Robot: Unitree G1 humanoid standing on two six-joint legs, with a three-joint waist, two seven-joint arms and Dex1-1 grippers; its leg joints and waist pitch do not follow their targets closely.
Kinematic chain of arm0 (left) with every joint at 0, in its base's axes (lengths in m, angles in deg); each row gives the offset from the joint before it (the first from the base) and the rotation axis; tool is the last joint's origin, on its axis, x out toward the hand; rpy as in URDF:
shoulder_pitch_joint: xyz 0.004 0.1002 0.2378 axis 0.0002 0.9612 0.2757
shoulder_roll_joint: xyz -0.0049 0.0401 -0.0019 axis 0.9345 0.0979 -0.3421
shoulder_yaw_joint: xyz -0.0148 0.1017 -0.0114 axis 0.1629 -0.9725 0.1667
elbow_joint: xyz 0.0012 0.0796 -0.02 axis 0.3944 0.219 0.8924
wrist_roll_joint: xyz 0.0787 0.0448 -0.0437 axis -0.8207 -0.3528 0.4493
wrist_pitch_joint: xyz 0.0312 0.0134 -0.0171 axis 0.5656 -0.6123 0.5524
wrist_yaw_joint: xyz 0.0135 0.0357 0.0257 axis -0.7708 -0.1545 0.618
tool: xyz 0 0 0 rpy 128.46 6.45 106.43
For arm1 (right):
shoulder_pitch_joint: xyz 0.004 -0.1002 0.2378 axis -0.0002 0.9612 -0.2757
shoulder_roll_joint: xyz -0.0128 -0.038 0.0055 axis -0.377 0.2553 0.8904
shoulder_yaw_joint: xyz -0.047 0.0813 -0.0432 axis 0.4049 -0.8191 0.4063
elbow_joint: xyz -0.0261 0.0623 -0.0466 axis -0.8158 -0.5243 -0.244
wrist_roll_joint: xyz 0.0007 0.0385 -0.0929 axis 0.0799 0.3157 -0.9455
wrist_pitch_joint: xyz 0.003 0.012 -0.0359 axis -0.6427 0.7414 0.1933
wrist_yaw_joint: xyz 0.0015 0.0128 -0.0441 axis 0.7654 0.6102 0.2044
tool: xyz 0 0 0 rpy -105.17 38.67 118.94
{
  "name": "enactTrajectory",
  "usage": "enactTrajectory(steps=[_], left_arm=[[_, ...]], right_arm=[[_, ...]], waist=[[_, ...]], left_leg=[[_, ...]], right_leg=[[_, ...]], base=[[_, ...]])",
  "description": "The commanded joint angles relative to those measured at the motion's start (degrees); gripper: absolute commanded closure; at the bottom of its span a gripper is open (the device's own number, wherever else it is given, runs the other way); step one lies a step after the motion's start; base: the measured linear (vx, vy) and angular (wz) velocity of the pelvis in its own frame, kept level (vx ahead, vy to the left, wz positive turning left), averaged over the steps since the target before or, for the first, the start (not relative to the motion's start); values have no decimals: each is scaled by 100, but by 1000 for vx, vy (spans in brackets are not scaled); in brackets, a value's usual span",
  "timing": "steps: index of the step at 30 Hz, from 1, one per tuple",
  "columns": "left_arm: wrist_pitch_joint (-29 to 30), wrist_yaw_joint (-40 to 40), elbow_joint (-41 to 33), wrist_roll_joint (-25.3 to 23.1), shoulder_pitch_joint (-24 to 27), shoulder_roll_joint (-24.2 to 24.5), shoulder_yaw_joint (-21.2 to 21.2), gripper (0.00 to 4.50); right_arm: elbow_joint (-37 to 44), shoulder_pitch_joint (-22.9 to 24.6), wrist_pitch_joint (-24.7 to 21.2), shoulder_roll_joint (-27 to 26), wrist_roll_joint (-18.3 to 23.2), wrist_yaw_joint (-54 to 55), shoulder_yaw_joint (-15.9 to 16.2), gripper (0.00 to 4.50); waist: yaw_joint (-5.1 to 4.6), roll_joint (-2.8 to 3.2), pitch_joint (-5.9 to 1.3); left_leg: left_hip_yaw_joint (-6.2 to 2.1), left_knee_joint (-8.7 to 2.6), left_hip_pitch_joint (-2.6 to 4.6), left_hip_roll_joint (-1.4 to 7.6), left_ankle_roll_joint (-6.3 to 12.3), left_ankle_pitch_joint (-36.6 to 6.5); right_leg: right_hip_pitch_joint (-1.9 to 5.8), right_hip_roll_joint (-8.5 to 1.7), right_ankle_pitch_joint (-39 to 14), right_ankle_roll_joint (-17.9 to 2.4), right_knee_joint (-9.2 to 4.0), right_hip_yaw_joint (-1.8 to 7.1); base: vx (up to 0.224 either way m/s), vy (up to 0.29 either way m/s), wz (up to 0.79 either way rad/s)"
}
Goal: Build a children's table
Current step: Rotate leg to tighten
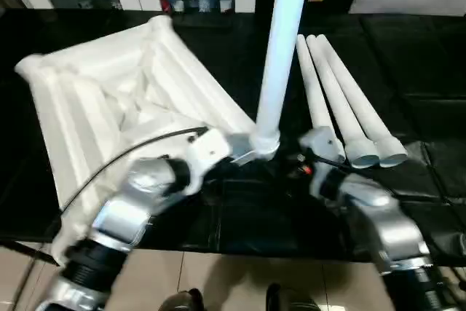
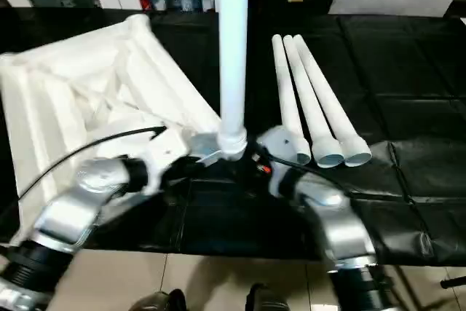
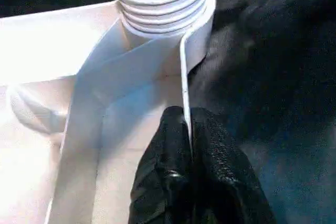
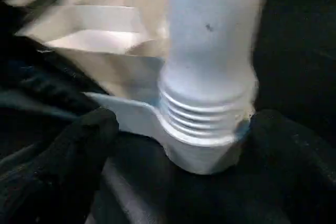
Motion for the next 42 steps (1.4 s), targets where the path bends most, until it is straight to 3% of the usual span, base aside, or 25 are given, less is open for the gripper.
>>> enactTrajectory(steps=[1, 7, 12, 16, 22, 26, 33, 37, 38, 42], left_arm=[[-239, 487, 119, 54, 76, 164, -236, 450], [-1179, 1472, 420, 209, 58, 662, -569, 450], [-1720, 2142, 733, 295, -56, 908, -728, 450], [-2149, 2498, 1036, 266, -237, 1005, -849, 450], [-2509, 2768, 1250, 283, -362, 1053, -944, 450], [-2762, 2952, 1434, 267, -461, 1066, -1003, 450], [-2937, 3026, 1601, 238, -537, 1055, -1032, 450], [-3022, 3075, 1677, 227, -564, 1049, -1036, 450], [-3086, 3100, 1743, 234, -585, 1047, -1046, 450], [-3120, 3115, 1779, 242, -587, 1050, -1046, 450]], right_arm=[[125, -17, 85, 206, 187, -542, 62, 4], [-59, -209, 306, 683, 304, -1408, 228, 4], [-438, -498, 558, 858, 250, -1948, 404, 4], [-653, -673, 697, 915, 232, -2421, 618, 4], [-812, -817, 806, 942, 307, -2765, 776, 4], [-933, -940, 800, 926, 350, -3028, 874, 42], [-1008, -988, 709, 936, 391, -3252, 955, 108], [-1060, -1013, 703, 931, 402, -3321, 973, 122], [-1099, -1031, 710, 922, 407, -3354, 987, 154], [-1092, -1009, 693, 913, 409, -3381, 1007, 171]], waist=[[39, -48, -343], [112, -56, -353], [216, -25, -336], [271, -36, -341], [273, -51, -344], [282, -47, -338], [276, -46, -346], [278, -44, -337], [273, -45, -334], [281, -43, -331]], left_leg=[[-184, -308, 71, 392, 945, -325], [-176, -284, 85, 391, 1014, -276], [-148, -309, 143, 426, 774, -554], [-147, -311, 129, 425, 692, -588], [-154, -311, 100, 424, 655, -619], [-151, -315, 108, 425, 588, -765], [-152, -320, 104, 432, 563, -744], [-152, -324, 99, 433, 562, -779], [-153, -330, 104, 432, 535, -826], [-156, -337, 110, 441, 489, -857]], right_leg=[[329, -417, -47, -1629, -237, 267], [310, -421, -71, -1690, -225, 261], [264, -412, -420, -1698, -231, 272], [274, -422, -365, -1712, -212, 276], [297, -446, -409, -1704, -209, 283], [285, -445, -683, -1677, -233, 288], [285, -444, -583, -1714, -221, 288], [282, -444, -625, -1709, -230, 288], [280, -445, -715, -1709, -236, 286], [279, -451, -780, -1677, -240, 294]], base=[[0, 0, 0], [0, 0, 0], [0, 0, 0], [0, 0, 0], [0, 0, 0], [0, 0, 0], [0, 0, 0], [0, 0, 0], [0, 0, 0], [0, 0, 0]])
